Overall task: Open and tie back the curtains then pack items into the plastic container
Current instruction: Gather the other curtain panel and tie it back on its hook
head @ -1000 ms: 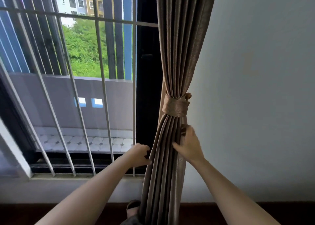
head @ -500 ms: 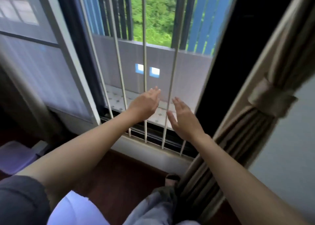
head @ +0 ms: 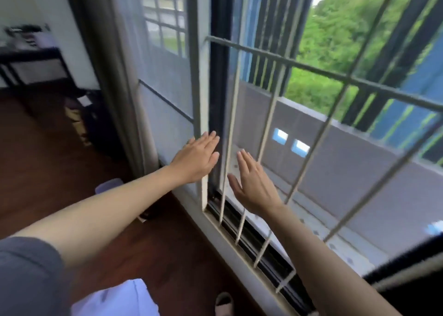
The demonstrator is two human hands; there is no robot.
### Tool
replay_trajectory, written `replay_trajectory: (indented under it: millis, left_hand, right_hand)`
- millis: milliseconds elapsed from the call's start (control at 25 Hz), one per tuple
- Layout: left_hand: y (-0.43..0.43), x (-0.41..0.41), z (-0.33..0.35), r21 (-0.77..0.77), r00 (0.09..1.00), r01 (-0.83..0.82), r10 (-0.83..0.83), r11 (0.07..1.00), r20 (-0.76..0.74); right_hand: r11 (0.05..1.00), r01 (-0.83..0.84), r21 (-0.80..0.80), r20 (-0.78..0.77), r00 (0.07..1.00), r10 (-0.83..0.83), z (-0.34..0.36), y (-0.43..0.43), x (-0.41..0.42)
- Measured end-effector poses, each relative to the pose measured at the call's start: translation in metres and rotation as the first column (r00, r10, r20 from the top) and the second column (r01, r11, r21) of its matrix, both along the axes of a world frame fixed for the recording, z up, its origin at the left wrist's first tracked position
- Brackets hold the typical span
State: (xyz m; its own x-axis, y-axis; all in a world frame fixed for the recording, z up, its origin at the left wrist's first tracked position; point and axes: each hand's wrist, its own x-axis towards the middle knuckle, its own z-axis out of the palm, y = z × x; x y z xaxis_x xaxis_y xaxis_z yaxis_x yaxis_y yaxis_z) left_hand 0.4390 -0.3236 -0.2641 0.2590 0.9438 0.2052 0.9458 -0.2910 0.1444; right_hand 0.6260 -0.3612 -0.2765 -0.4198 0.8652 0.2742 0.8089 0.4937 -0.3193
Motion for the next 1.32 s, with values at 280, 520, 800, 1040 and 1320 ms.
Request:
replay_trajectory:
  millis: [280, 520, 800, 1040, 1320]
  left_hand:
    - [0.053, -0.153, 0.029, 0.055, 0.971, -0.231, 0.234, 0.971, -0.047]
    - [0.096, -0.324, 0.047, 0.035, 0.881, -0.471, 0.468, 0.881, 0.068]
    - [0.143, -0.464, 0.051, -0.008, 0.745, -0.648, 0.636, 0.762, 0.203]
    - [0.251, -0.575, 0.05, 0.017, 0.749, -0.625, 0.594, 0.781, 0.294]
    - [0.396, -0.682, 0.043, 0.043, 0.835, -0.48, 0.441, 0.876, 0.33]
  right_hand:
    - [0.952, -0.298, 0.067, -0.008, 0.954, 0.3, 0.028, 0.108, -0.147]
    - [0.889, -0.457, -0.002, -0.014, 0.889, 0.457, 0.02, 0.197, -0.32]
    - [0.861, -0.508, -0.033, -0.048, 0.861, 0.506, 0.007, 0.257, -0.478]
    - [0.883, -0.466, -0.061, -0.068, 0.884, 0.462, -0.014, 0.33, -0.604]
    - [0.929, -0.27, -0.253, -0.09, 0.963, 0.256, -0.035, 0.408, -0.726]
